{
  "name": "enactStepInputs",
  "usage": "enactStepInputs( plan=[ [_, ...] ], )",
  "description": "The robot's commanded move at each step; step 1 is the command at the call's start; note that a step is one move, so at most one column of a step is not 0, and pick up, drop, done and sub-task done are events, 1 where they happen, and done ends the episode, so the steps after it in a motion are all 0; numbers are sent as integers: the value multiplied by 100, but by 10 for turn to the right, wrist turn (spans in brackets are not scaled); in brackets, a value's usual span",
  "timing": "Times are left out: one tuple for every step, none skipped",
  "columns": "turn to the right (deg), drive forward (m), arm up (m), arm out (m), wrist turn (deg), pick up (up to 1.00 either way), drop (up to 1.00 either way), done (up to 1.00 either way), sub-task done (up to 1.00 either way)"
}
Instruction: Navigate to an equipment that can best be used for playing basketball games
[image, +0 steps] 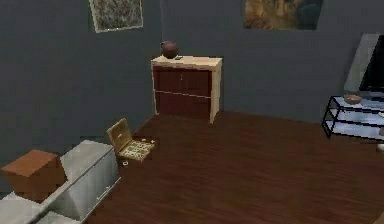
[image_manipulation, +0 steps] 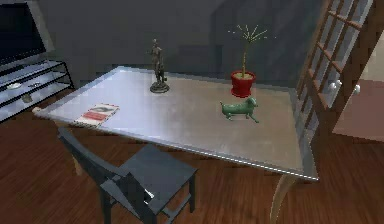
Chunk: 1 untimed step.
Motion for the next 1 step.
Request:
enactStepInputs(
  plan=[
    [240, 0, 0, 0, 0, 0, 0, 0, 0]
  ],
)
